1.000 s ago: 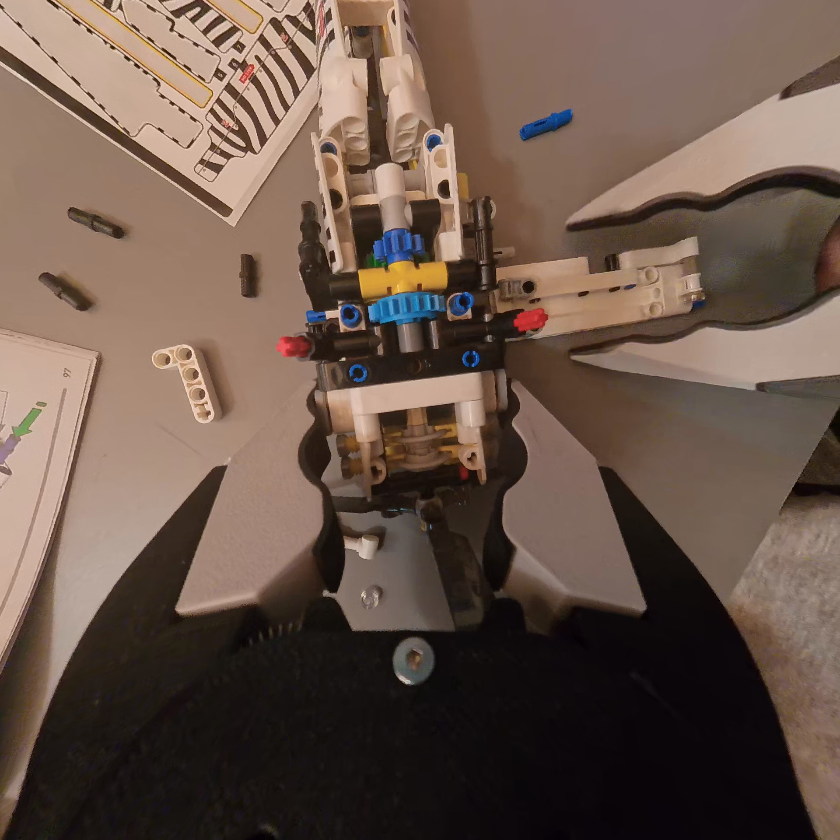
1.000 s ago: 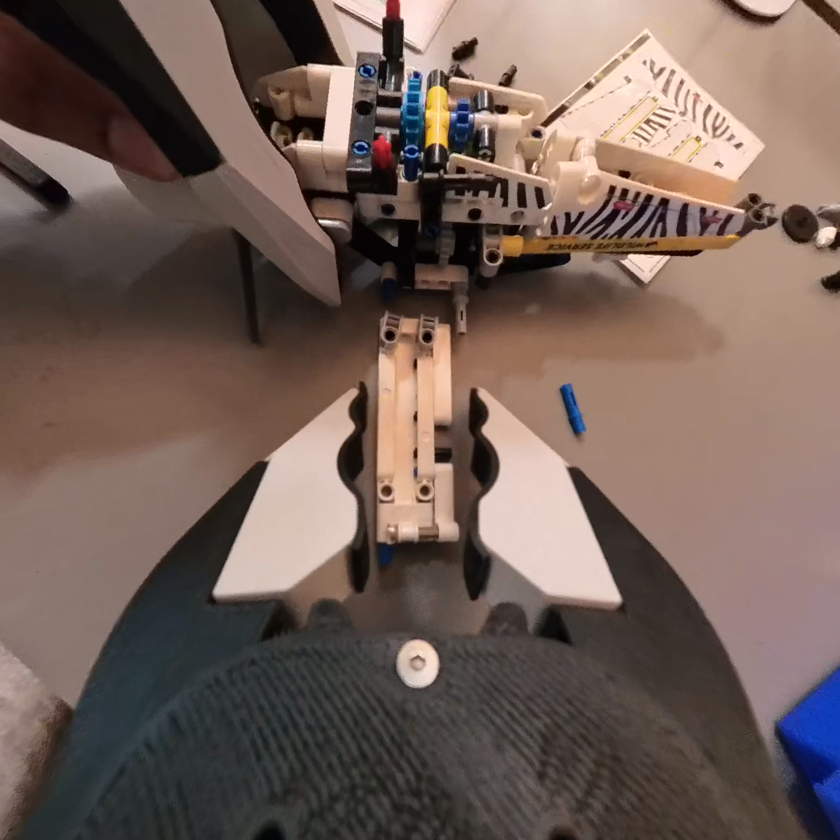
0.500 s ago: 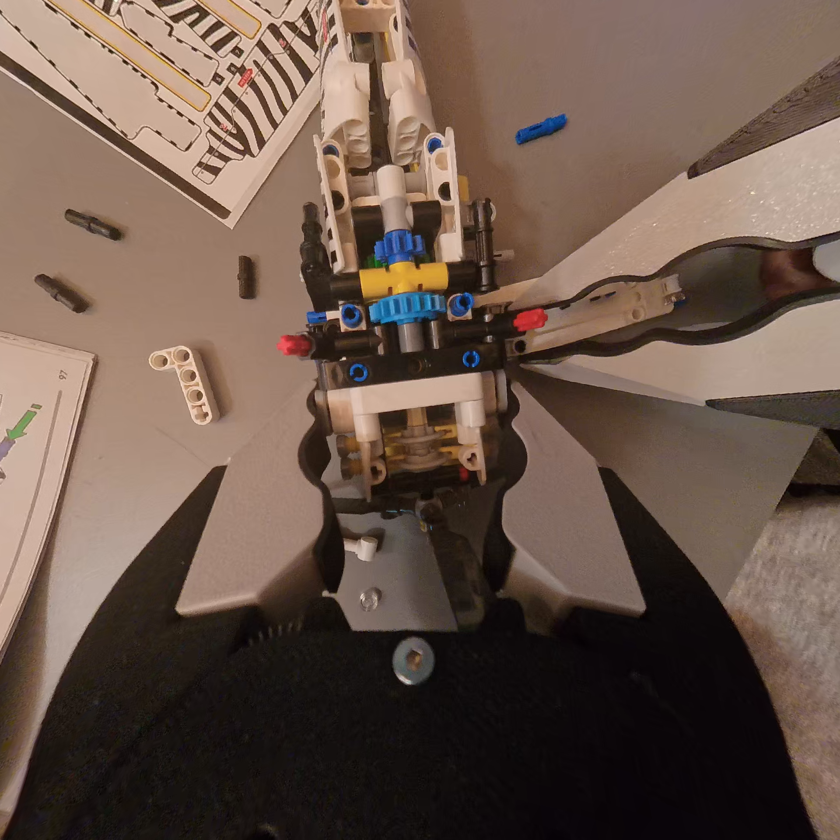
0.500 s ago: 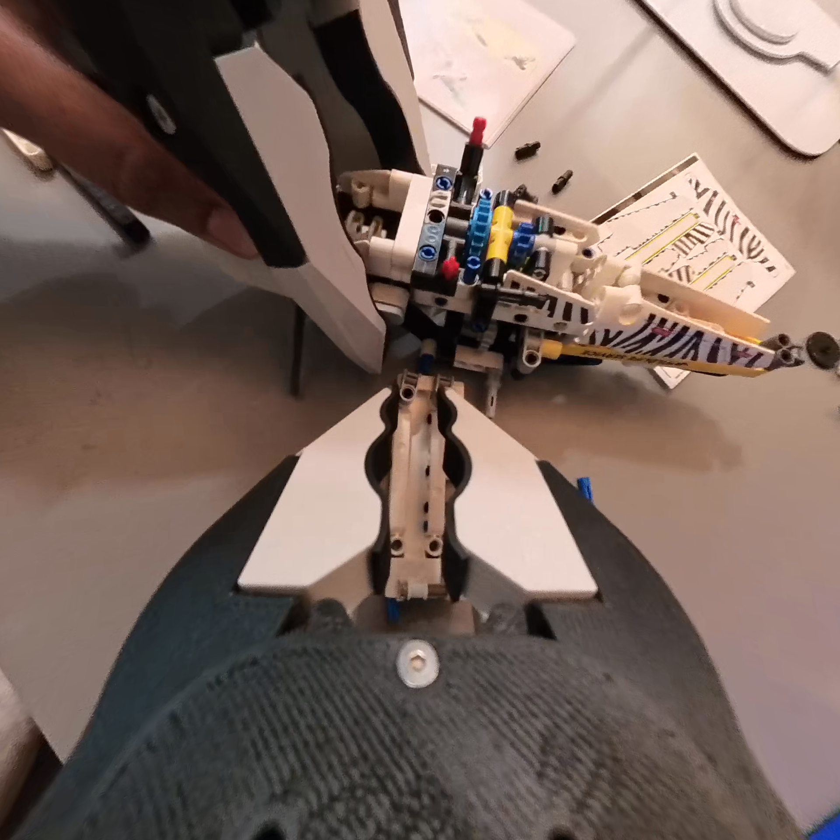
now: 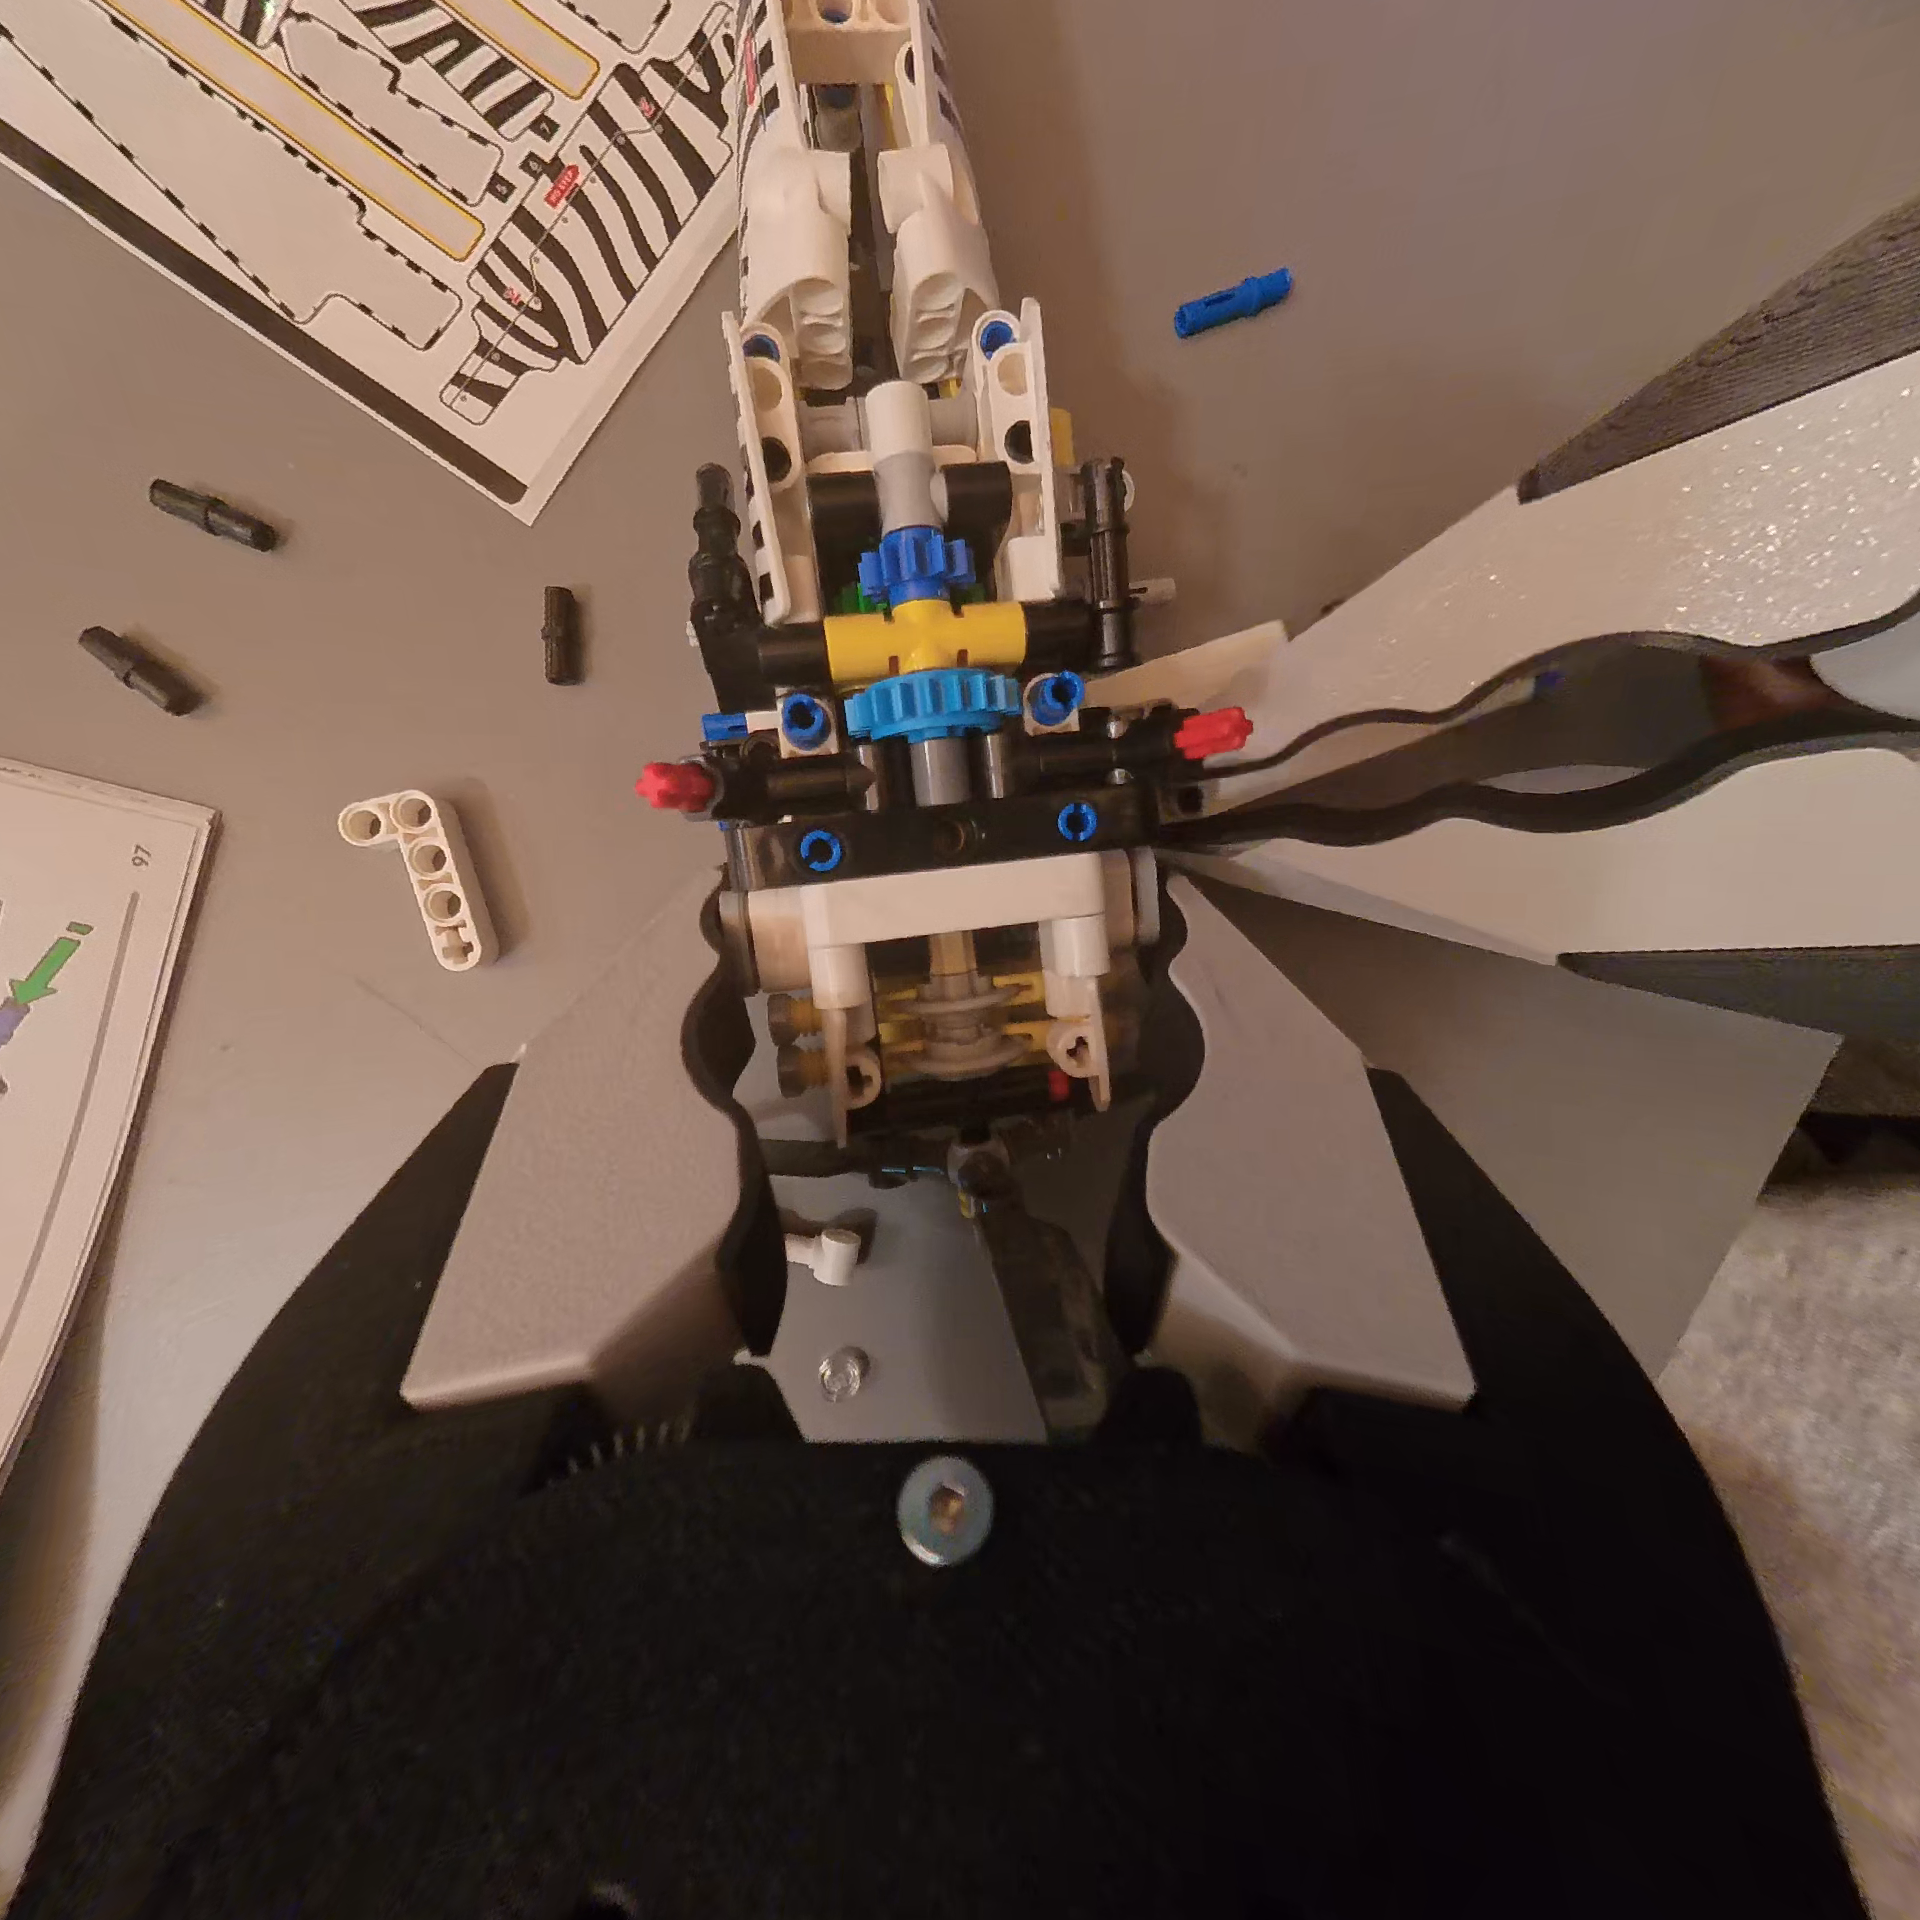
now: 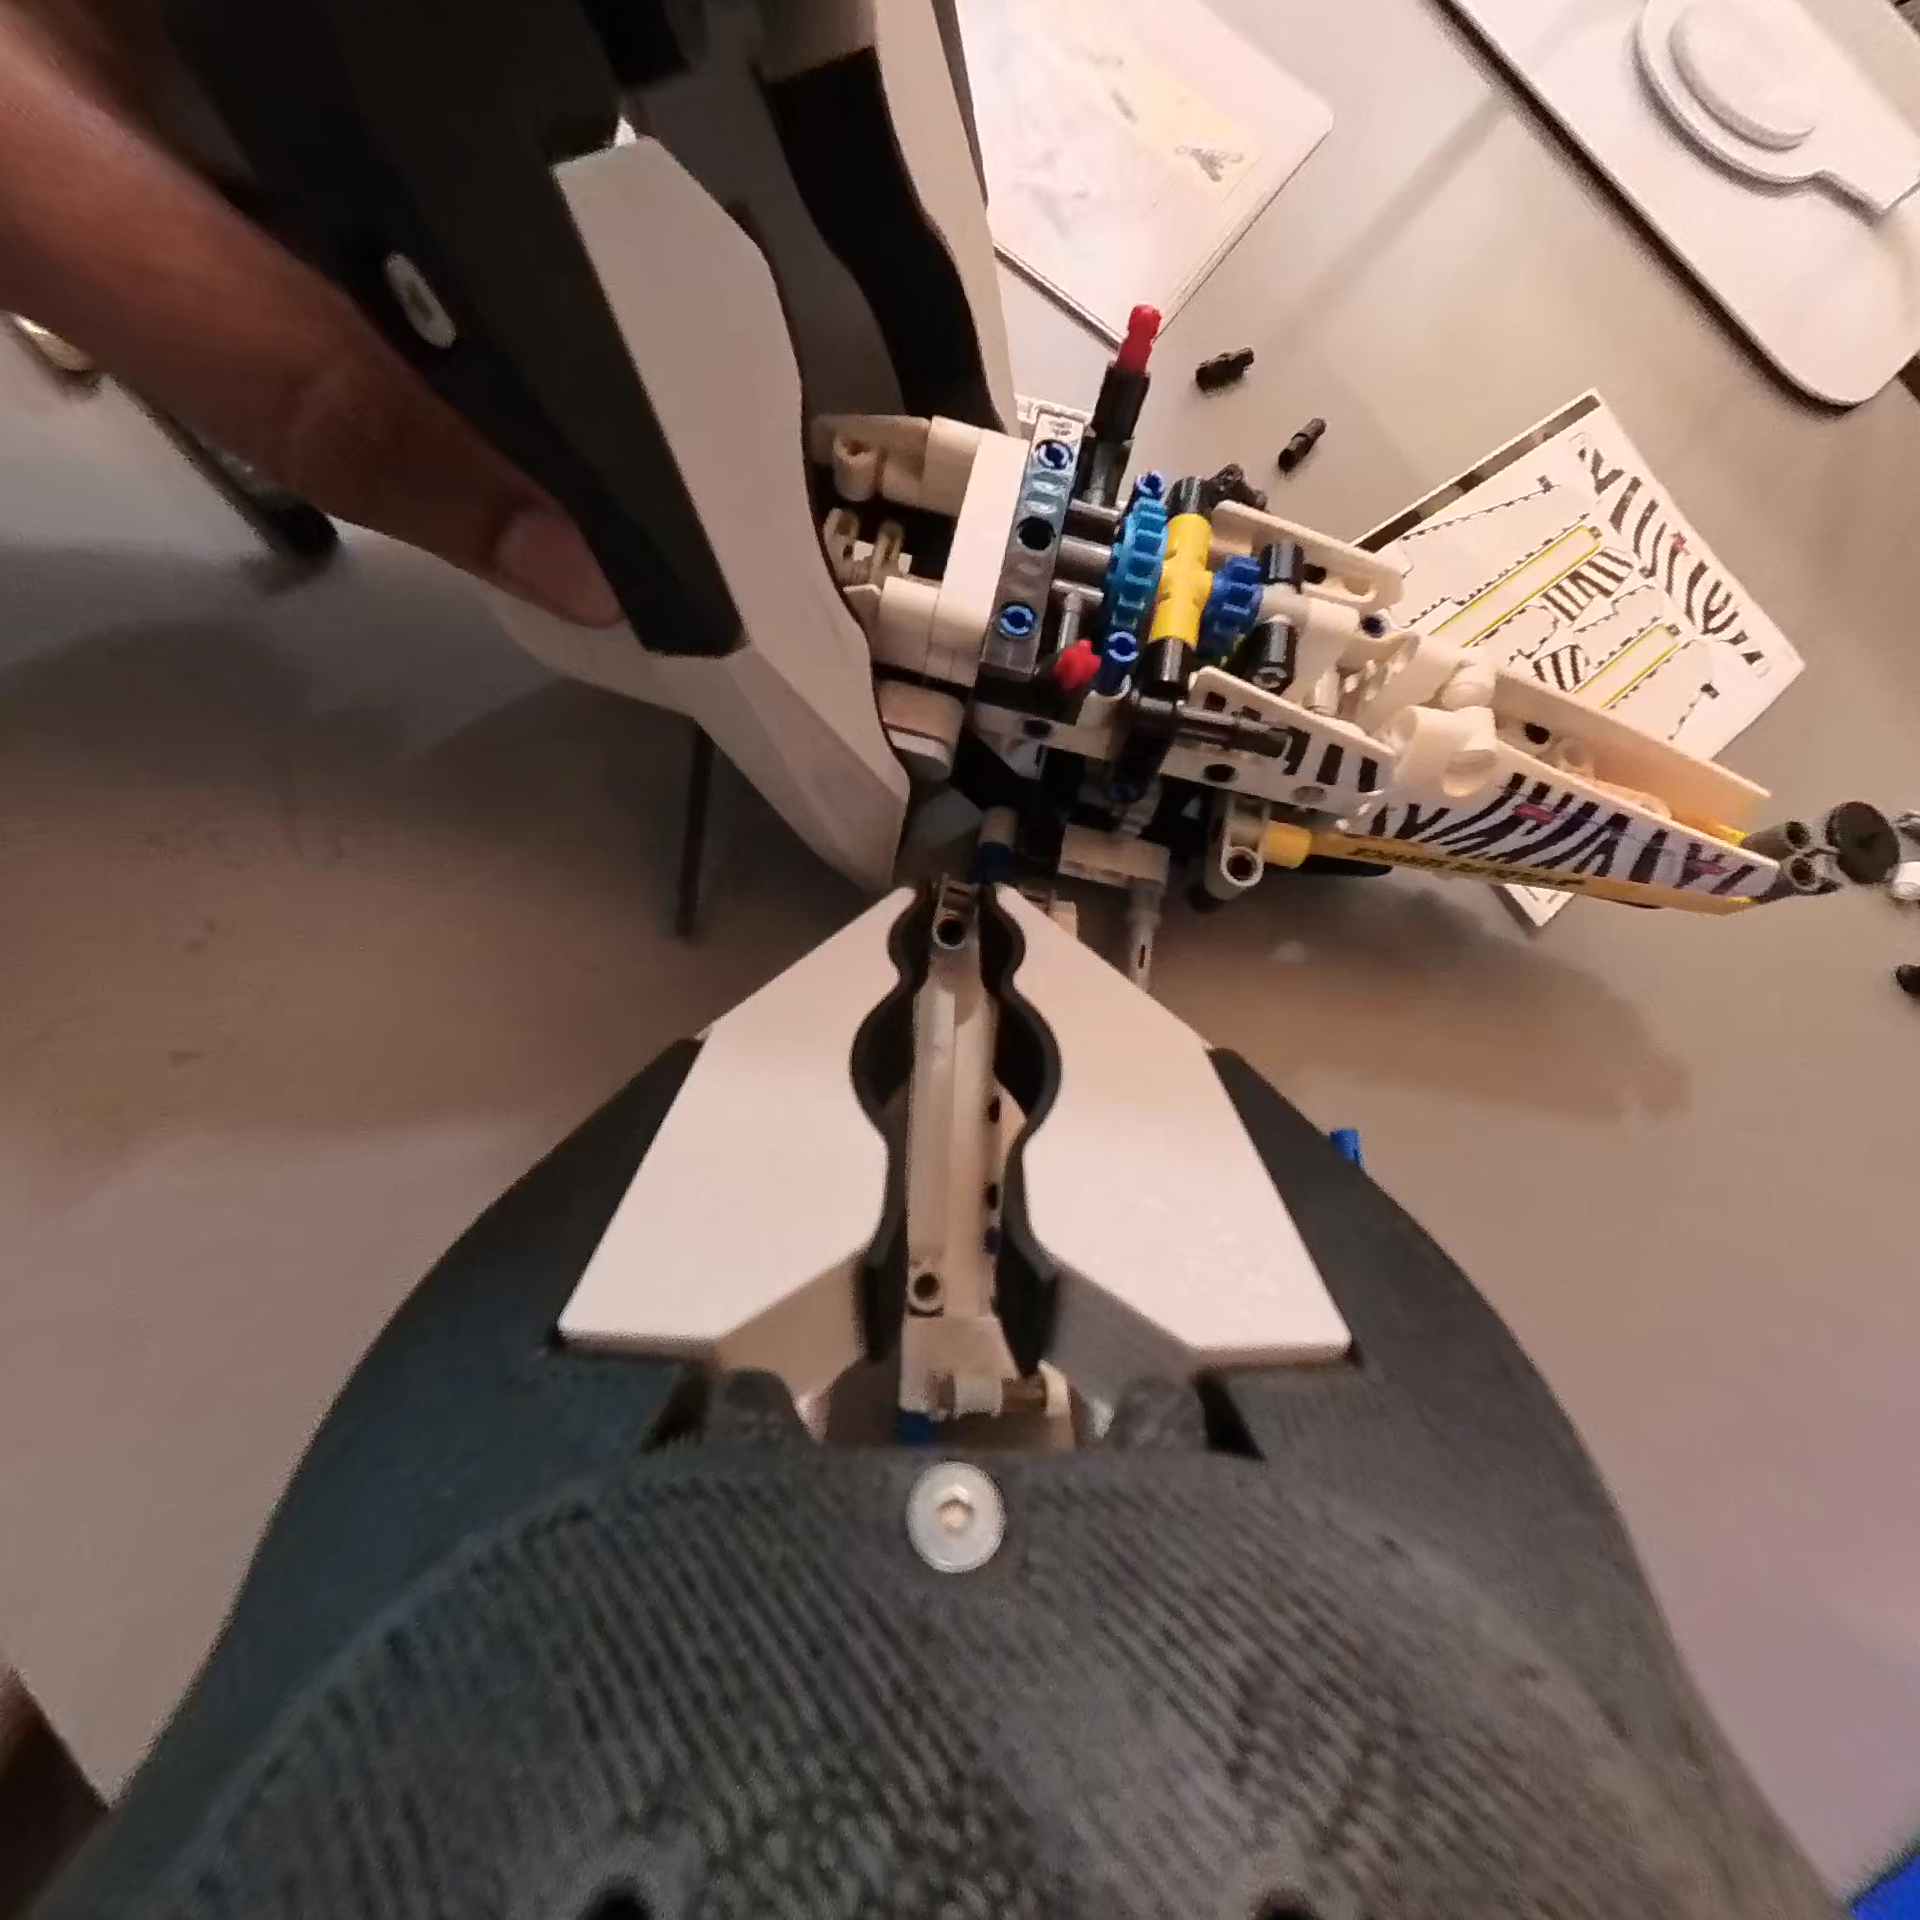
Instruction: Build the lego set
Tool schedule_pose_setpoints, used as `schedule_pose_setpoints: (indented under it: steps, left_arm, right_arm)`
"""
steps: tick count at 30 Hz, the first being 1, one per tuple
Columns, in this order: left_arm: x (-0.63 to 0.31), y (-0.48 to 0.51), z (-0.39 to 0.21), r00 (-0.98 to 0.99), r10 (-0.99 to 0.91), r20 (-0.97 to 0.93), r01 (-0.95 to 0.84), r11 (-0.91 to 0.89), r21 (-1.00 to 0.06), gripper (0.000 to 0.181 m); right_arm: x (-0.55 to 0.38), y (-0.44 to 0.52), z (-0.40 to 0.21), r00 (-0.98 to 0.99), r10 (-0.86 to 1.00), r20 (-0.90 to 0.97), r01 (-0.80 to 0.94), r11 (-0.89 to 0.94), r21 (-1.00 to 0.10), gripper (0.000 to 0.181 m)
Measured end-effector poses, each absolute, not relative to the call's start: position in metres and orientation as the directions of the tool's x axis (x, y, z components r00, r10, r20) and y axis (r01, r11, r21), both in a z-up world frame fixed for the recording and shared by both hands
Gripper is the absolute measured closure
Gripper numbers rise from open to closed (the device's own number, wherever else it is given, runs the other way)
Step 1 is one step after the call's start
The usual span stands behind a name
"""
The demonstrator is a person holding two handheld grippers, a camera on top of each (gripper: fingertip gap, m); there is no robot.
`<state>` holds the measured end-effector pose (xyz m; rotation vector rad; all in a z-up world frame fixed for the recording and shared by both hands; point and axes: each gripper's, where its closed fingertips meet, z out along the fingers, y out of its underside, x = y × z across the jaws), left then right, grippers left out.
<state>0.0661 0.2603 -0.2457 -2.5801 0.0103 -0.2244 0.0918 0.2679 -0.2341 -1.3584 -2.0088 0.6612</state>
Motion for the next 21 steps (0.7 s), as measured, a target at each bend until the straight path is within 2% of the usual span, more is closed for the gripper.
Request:
schedule_pose_setpoints:
  steps: [7, 12, 17, 21]
  left_arm:
    - [0.069, 0.260, -0.244, 0.980, -0.070, 0.185, 0.041, -0.843, -0.536, 0.104]
    - [0.074, 0.260, -0.236, 0.971, -0.070, 0.227, 0.078, -0.810, -0.581, 0.073]
    - [0.046, 0.253, -0.219, 0.999, 0.033, 0.037, 0.049, -0.741, -0.669, 0.070]
    - [0.049, 0.245, -0.209, 0.998, 0.025, 0.059, 0.059, -0.701, -0.710, 0.059]
  right_arm:
    - [0.104, 0.270, -0.220, -0.237, 0.945, 0.225, 0.611, 0.325, -0.722, 0.175]
    - [0.119, 0.276, -0.194, -0.156, 0.963, 0.218, 0.553, 0.268, -0.789, 0.175]
    - [0.132, 0.278, -0.160, -0.087, 0.987, 0.137, 0.432, 0.162, -0.887, 0.175]
    - [0.140, 0.274, -0.147, -0.075, 0.996, 0.045, 0.374, 0.071, -0.925, 0.175]
